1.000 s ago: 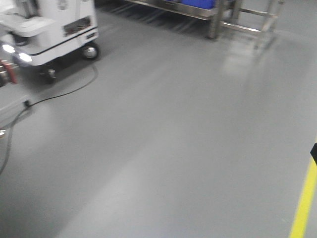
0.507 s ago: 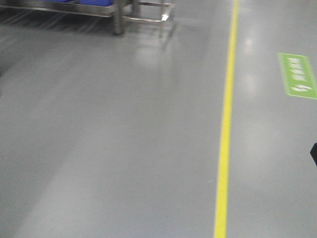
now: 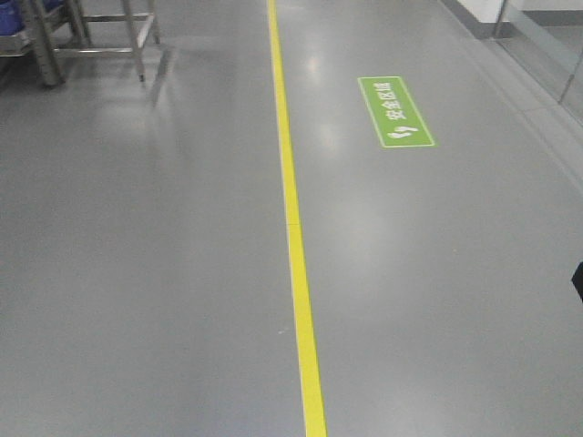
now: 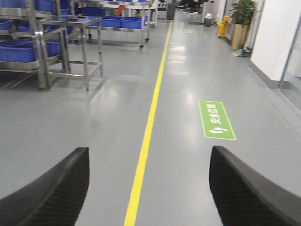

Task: Move and align brake pads A on conveyor
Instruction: 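Drive along the aisle beside the yellow floor line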

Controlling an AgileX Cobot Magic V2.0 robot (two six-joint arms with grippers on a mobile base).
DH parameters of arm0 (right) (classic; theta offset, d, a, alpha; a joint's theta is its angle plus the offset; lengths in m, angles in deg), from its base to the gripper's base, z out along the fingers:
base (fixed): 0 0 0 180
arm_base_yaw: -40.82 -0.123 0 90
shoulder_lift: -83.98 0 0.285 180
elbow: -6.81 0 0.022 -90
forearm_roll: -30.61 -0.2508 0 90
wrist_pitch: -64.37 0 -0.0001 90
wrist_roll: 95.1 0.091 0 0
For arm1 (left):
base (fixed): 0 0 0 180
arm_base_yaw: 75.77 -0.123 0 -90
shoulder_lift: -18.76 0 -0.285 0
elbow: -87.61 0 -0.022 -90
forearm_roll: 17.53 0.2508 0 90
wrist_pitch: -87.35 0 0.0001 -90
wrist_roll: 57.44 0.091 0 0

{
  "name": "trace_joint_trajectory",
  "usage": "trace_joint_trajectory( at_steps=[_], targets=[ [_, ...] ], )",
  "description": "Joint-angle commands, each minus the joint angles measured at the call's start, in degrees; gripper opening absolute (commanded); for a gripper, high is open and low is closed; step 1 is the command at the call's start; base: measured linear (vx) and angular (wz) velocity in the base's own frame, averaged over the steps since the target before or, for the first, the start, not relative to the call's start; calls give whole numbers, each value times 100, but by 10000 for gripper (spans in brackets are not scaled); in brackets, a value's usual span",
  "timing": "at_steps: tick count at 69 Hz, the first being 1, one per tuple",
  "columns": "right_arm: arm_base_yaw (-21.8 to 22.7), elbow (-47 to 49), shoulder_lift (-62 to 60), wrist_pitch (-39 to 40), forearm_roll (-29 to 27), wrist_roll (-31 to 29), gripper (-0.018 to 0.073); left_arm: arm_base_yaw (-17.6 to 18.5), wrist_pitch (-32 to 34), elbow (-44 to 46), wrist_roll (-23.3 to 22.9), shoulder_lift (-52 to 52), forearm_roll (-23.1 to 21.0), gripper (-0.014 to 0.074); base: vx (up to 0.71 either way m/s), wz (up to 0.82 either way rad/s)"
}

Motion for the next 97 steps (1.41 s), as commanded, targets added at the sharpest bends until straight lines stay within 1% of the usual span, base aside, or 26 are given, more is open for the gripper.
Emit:
trace_joint_trajectory(
  at_steps=[1,18,39,68,97],
  targets=[
    [25,159,88,445,22,-13,505,7,409,158,7,-69,-48,471,17,-37],
    [25,159,88,445,22,-13,505,8,414,158,7,-69,-48,471,21,-22],
    [25,159,88,445,22,-13,505,8,414,158,7,-69,-48,471,38,16],
    [25,159,88,445,22,-13,505,8,414,158,7,-69,-48,471,54,17],
    [25,159,88,445,22,-13,505,8,413,158,7,-69,-48,471,62,-1]
  ],
)
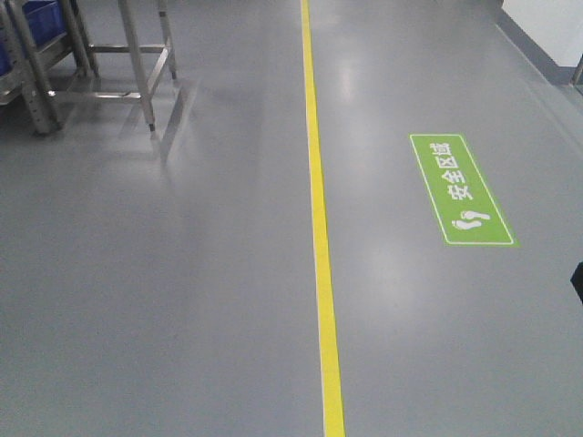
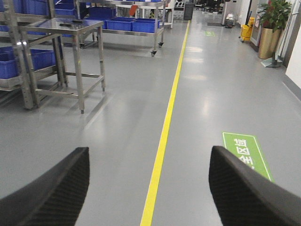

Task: Move and align brake pads A on conveyor
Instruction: 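Drive along the aisle beside the yellow floor line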

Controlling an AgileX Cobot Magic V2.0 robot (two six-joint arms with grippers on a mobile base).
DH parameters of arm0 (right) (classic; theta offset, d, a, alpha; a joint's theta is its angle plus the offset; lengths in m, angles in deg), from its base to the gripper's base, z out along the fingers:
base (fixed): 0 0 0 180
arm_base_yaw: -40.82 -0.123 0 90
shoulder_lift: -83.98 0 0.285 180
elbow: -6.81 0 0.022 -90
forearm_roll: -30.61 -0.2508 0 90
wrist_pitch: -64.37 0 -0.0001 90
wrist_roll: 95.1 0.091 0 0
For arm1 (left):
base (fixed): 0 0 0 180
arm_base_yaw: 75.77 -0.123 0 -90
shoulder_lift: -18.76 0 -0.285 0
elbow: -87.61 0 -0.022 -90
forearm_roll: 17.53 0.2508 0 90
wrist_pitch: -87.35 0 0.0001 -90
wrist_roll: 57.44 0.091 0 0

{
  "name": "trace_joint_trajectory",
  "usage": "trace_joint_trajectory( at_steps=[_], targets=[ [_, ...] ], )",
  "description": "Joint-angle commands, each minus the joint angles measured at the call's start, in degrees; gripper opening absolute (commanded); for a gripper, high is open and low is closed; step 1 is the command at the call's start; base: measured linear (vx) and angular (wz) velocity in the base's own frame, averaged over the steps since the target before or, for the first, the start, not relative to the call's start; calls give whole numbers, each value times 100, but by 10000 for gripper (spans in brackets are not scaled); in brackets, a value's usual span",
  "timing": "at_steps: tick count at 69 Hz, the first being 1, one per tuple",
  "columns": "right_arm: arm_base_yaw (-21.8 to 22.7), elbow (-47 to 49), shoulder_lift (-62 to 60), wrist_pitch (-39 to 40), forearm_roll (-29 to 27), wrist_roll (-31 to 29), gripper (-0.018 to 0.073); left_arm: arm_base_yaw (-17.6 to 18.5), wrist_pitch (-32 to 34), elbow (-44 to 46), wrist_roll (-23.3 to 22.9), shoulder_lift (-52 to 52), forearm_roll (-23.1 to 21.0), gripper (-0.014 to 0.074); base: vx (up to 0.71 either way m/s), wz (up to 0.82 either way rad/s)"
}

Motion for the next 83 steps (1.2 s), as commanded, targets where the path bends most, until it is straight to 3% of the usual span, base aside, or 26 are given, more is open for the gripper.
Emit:
trace_joint_trajectory(
  at_steps=[1,83],
  targets=[
    [25,159,88,445,22,-13,505,8,413,158,2,-69,-47,471,68,-13],
    [25,159,88,466,22,-15,505,8,413,158,2,-69,-47,471,73,-2]
  ],
)
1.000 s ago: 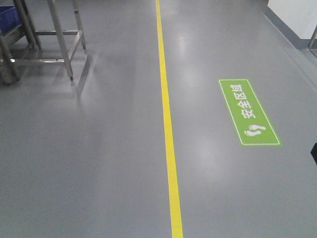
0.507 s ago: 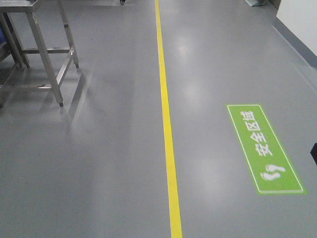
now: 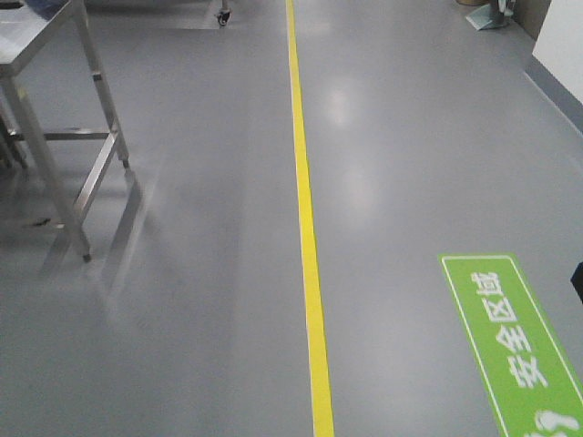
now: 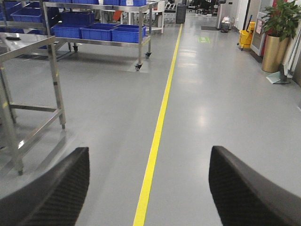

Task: Move and align brake pads A on conveyor
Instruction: 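Drive along the aisle beside the yellow floor line, then turn and drive up to the steel table under the blue bins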

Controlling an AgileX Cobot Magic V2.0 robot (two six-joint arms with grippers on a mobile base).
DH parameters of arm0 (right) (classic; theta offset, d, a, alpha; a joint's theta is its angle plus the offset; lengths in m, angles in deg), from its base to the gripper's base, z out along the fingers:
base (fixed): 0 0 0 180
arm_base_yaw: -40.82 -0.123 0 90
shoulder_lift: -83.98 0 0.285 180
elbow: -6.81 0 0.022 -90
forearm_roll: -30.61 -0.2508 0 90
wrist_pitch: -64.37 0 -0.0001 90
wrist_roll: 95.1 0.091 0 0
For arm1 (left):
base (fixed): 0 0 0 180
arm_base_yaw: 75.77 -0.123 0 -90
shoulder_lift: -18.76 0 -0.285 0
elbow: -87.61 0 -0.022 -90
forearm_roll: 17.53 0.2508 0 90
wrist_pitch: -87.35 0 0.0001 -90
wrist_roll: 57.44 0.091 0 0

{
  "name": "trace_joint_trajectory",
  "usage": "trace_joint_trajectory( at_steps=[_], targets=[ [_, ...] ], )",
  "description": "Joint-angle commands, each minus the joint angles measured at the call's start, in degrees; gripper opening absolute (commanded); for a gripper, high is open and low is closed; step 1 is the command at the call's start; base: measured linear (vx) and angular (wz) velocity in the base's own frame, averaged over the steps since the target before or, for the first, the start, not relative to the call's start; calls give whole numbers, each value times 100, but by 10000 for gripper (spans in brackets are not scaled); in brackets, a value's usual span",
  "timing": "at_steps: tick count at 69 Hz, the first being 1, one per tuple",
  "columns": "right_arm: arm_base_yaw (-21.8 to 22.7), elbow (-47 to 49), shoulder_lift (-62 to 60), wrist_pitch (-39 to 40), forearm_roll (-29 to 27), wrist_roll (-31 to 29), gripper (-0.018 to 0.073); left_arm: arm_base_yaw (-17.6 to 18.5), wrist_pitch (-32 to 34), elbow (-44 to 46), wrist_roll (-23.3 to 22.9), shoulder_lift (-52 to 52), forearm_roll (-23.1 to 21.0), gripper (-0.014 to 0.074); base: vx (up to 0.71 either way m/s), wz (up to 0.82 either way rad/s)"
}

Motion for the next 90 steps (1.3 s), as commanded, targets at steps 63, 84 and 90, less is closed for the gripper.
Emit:
trace_joint_trajectory(
  at_steps=[63,84,90],
  targets=[
    [25,159,88,462,22,-15,505,8,413,158,-3,-69,-47,471,75,-1],
    [25,159,88,446,22,-15,505,8,413,158,-3,-69,-47,471,71,8],
    [25,159,88,446,22,-15,505,8,413,158,-3,-69,-47,471,68,3]
  ],
)
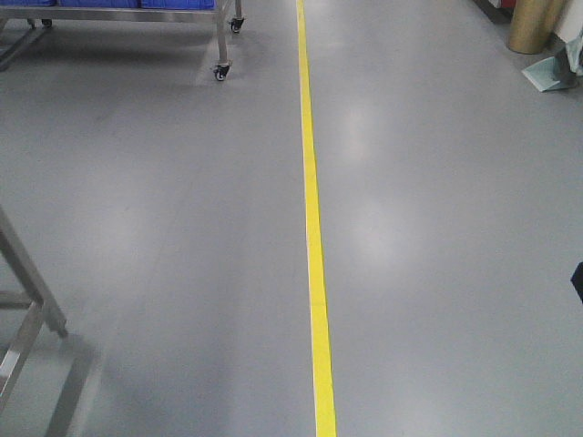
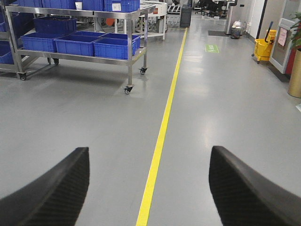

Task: Move and align brake pads A on conveyor
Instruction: 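Turn and drive up to the steel table under the blue bins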

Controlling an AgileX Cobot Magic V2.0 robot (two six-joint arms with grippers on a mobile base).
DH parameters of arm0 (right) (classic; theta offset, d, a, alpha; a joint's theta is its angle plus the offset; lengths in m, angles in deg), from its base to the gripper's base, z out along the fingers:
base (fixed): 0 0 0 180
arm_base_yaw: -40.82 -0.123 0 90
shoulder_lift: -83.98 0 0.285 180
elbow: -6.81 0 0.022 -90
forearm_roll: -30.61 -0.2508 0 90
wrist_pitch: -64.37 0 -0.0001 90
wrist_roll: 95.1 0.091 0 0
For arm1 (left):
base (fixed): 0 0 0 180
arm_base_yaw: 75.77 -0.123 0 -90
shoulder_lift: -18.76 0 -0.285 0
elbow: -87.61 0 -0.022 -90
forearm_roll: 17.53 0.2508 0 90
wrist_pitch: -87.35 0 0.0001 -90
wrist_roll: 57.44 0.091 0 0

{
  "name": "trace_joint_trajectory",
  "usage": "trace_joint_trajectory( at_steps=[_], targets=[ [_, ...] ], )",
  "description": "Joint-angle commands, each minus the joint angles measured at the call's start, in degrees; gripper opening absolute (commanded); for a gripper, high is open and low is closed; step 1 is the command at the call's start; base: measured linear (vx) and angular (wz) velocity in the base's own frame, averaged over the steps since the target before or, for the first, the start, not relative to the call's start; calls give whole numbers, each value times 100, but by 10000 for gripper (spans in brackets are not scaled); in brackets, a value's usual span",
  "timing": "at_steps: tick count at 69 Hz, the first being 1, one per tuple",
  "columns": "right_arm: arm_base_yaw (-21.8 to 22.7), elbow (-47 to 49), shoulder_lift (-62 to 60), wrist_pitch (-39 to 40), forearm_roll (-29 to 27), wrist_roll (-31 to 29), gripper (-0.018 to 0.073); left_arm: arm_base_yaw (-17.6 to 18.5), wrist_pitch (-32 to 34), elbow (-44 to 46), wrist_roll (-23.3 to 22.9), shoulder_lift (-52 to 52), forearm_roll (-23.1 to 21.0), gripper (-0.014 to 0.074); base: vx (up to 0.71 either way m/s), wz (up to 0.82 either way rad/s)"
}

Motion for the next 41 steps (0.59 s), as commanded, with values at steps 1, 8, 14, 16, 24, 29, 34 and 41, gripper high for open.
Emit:
trace_joint_trajectory(
  at_steps=[1,8,14,16,24,29,34,41],
  targets=[
    [25,159,88,446,22,-15,505,8,413,158,-3,-69,-47,471,67,2],
    [25,159,88,446,22,-15,505,8,413,158,-3,-69,-47,471,66,2],
    [25,159,88,451,22,-15,505,8,413,158,-3,-69,-47,471,65,4],
    [25,159,88,451,22,-15,505,8,413,158,-3,-69,-47,471,64,7],
    [25,159,88,451,22,-15,505,8,413,158,-3,-69,-47,471,63,9],
    [25,159,88,446,22,-15,505,8,413,158,-3,-69,-47,471,61,11],
    [25,159,88,446,22,-15,505,8,413,158,-3,-69,-47,471,60,13],
    [25,159,88,446,22,-15,505,8,413,158,-3,-69,-47,471,57,14]
  ],
)
